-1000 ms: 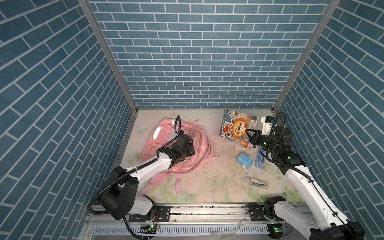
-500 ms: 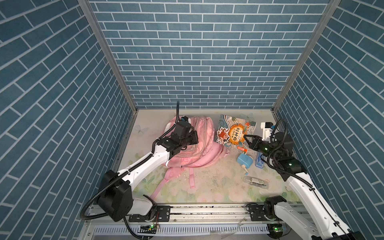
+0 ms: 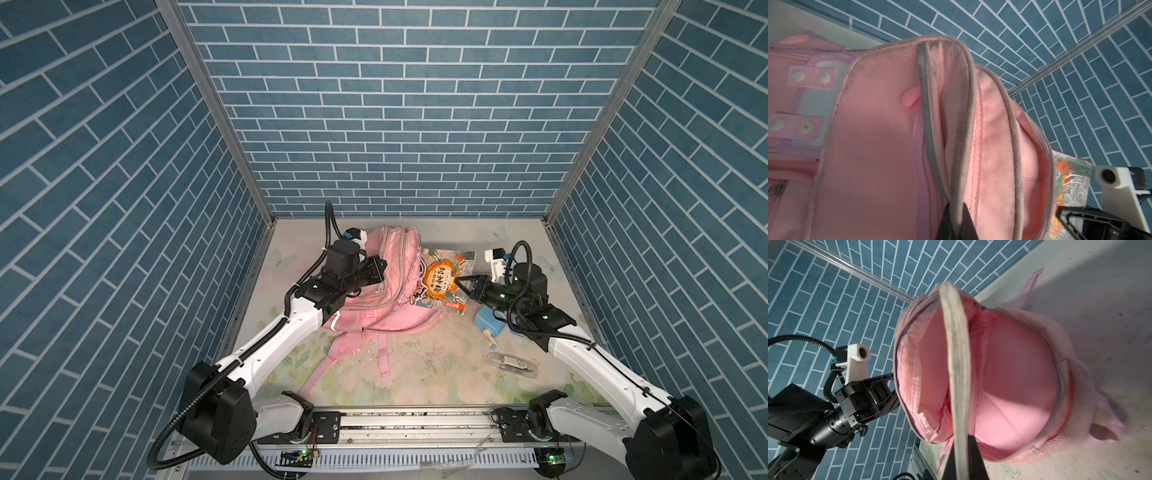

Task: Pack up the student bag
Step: 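Lower the book into the bag opening with the right gripper, then open the right gripper and withdraw it from the bag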

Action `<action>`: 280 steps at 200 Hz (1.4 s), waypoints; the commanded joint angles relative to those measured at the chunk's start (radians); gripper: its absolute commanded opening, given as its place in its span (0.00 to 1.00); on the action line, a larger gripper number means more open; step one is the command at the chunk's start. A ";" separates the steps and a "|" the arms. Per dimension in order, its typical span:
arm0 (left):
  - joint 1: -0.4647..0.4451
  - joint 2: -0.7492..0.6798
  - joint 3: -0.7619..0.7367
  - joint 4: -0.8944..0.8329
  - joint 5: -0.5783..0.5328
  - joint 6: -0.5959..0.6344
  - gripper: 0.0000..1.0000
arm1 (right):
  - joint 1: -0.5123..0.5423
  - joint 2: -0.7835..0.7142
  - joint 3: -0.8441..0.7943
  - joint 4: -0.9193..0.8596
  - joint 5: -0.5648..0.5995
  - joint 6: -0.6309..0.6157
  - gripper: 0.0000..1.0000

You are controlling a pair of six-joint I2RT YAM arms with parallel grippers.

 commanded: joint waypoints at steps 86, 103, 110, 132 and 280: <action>0.035 -0.062 -0.001 0.224 0.079 -0.031 0.00 | 0.135 0.351 0.050 0.490 -0.040 0.275 0.00; 0.035 -0.064 -0.018 0.238 0.085 -0.044 0.00 | 0.143 0.396 0.055 0.535 -0.051 0.297 0.00; 0.035 -0.066 -0.023 0.242 0.086 -0.048 0.00 | 0.146 0.417 0.054 0.566 -0.055 0.312 0.00; 0.035 -0.070 -0.039 0.252 0.085 -0.057 0.00 | 0.158 0.471 0.074 0.558 -0.042 0.327 0.00; 0.025 -0.033 -0.141 0.345 0.074 -0.076 0.00 | 0.086 0.297 0.131 -0.092 0.165 0.054 0.63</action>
